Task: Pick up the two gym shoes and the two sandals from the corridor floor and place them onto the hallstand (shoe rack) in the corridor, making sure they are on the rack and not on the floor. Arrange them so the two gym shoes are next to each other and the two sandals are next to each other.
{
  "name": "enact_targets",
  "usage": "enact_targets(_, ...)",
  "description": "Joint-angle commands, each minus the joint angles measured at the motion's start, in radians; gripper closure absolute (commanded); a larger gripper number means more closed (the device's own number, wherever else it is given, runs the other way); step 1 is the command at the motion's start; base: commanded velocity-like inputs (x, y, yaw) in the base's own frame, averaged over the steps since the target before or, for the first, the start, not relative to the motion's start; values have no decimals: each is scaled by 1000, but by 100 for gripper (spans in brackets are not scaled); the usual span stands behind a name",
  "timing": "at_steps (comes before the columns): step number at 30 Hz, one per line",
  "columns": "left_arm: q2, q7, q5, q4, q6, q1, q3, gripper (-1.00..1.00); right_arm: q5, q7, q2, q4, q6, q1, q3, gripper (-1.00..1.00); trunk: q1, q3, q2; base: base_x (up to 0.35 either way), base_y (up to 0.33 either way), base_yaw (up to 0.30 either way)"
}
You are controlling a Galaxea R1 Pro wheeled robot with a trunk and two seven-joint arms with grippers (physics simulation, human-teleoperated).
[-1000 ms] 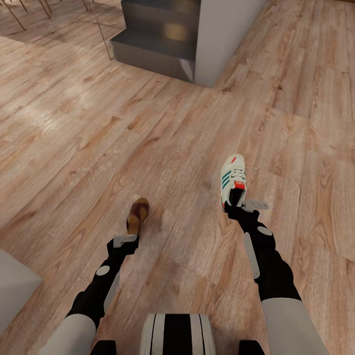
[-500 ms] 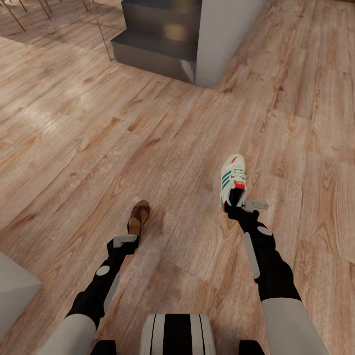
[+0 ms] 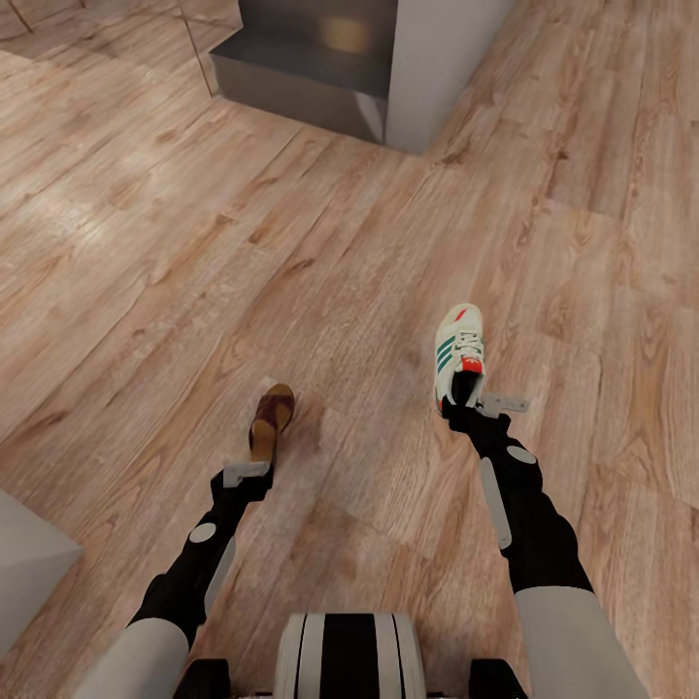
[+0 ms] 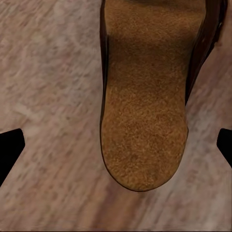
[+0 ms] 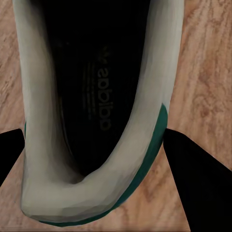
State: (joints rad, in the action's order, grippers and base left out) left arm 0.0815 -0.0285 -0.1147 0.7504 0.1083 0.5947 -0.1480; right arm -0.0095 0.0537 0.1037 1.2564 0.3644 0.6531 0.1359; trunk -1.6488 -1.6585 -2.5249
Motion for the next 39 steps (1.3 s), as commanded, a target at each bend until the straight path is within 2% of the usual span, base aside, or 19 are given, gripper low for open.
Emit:
enact_targets(1, 1, -3, -11, 0, 4, 0, -5, -100, -1, 3, 1, 1, 5, 0, 1, 100, 0, -6, 0, 0, 0, 0)
enact_targets(9, 1, -3, -11, 0, 4, 0, -5, -100, -1, 3, 1, 2, 5, 0, 1, 100, -4, -50, -2, 0, 0, 0)
enact_targets(16, 1, -3, -11, 0, 4, 0, -5, -100, -1, 3, 1, 2, 5, 0, 1, 100, -4, -61, -2, 0, 0, -36)
enact_targets(21, 1, -3, -10, 0, 4, 0, -5, -100, -1, 3, 1, 2, 5, 0, 1, 100, -6, -82, -4, 0, 0, -40)
enact_targets(31, 1, -3, -11, 0, 4, 0, -5, -100, -1, 3, 1, 3, 5, 0, 1, 100, -6, -91, -4, 3, 0, -2)
enact_targets(39, 1, -2, -11, 0, 4, 0, -5, -100, -1, 3, 1, 2, 5, 0, 1, 100, -6, -92, -4, 137, 0, 0)
